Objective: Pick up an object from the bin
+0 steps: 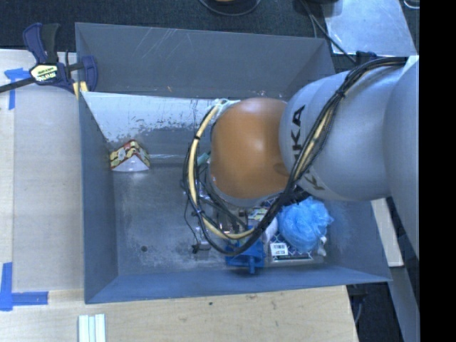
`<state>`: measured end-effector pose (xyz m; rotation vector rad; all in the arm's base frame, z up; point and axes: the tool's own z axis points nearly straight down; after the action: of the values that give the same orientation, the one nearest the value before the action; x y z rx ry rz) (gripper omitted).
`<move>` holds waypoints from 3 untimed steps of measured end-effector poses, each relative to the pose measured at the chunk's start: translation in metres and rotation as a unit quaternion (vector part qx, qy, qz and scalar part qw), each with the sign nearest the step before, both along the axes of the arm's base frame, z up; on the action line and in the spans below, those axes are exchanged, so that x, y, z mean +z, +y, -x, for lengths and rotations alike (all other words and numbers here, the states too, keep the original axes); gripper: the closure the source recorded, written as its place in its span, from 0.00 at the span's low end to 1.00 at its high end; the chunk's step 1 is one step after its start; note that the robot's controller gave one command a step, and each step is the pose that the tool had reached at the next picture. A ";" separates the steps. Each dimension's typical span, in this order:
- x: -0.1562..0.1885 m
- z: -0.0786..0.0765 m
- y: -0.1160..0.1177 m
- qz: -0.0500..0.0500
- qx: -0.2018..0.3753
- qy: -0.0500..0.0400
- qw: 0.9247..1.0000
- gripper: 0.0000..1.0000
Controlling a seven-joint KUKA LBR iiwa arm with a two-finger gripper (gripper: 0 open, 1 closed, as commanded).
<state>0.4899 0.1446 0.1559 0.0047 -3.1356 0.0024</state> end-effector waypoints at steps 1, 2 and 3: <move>0.005 -0.002 -0.001 -0.001 -0.002 -0.004 1.000 0.00; 0.059 -0.041 -0.046 0.000 -0.066 -0.003 0.998 0.00; 0.033 -0.023 -0.066 0.000 -0.069 -0.004 0.998 0.00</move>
Offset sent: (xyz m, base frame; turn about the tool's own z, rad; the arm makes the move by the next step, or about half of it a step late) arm 0.0400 -0.0454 0.0580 0.1324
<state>0.5130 0.0789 0.1890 -0.2130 -3.1355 0.0003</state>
